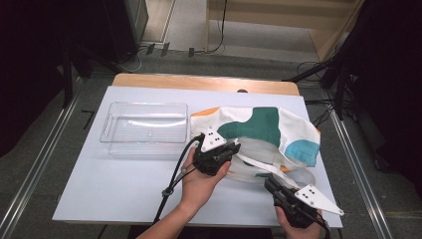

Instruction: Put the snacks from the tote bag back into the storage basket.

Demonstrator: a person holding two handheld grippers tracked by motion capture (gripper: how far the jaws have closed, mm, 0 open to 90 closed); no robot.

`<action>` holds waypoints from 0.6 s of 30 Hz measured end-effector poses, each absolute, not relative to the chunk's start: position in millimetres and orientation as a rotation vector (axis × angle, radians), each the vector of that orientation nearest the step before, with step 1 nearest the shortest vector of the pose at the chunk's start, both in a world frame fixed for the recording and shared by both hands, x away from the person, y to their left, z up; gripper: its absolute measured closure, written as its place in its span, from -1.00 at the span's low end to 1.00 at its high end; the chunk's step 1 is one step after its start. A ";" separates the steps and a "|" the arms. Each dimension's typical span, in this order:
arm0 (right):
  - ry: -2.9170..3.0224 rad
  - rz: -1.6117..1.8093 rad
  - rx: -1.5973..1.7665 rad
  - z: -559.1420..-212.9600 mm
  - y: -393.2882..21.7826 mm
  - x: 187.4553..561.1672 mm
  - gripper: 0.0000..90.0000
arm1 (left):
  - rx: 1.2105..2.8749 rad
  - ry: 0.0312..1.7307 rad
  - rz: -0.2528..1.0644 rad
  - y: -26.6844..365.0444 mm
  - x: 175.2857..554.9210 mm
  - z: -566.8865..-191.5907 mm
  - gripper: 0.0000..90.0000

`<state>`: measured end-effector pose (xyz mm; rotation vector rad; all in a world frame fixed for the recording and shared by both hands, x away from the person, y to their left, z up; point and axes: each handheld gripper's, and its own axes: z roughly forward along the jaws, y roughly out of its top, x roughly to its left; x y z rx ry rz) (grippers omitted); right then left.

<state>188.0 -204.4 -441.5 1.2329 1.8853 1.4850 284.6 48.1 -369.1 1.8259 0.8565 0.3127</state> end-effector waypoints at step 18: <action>1.703 1.343 1.439 -455.1 -227.0 196.4 0.54 | 1.761 0.853 0.358 67.4 296.3 -348.1 0.95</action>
